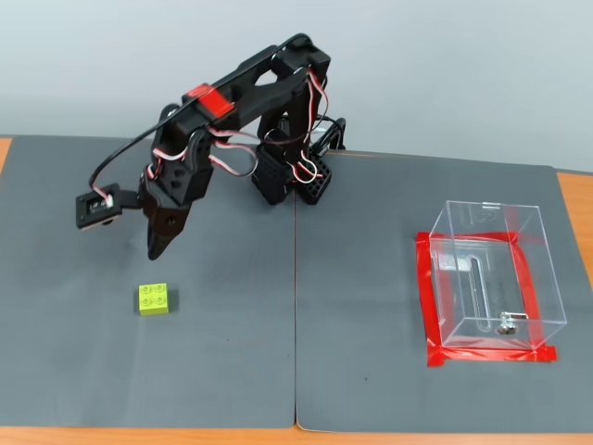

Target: Pick the green lego block and place it into the transparent box

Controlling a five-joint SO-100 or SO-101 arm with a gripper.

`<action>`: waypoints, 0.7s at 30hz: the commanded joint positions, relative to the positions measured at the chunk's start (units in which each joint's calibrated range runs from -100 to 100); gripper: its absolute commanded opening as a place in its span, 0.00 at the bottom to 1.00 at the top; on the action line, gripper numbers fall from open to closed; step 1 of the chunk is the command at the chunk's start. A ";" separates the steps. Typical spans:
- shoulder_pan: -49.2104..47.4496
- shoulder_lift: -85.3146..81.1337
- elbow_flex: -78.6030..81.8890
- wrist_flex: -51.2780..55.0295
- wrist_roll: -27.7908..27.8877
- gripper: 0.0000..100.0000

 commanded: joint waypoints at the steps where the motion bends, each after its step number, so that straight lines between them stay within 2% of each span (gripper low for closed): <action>1: 1.09 1.77 -5.27 -0.64 -0.05 0.03; 8: 0.86 7.62 -8.89 -0.73 1.72 0.04; 13: 0.79 10.58 -9.16 -1.25 2.14 0.11; 17: 0.12 12.45 -9.16 -7.76 2.61 0.16; 19: -2.20 13.97 -9.16 -10.53 3.60 0.24; 21: -3.17 14.31 -9.16 -10.45 3.55 0.26</action>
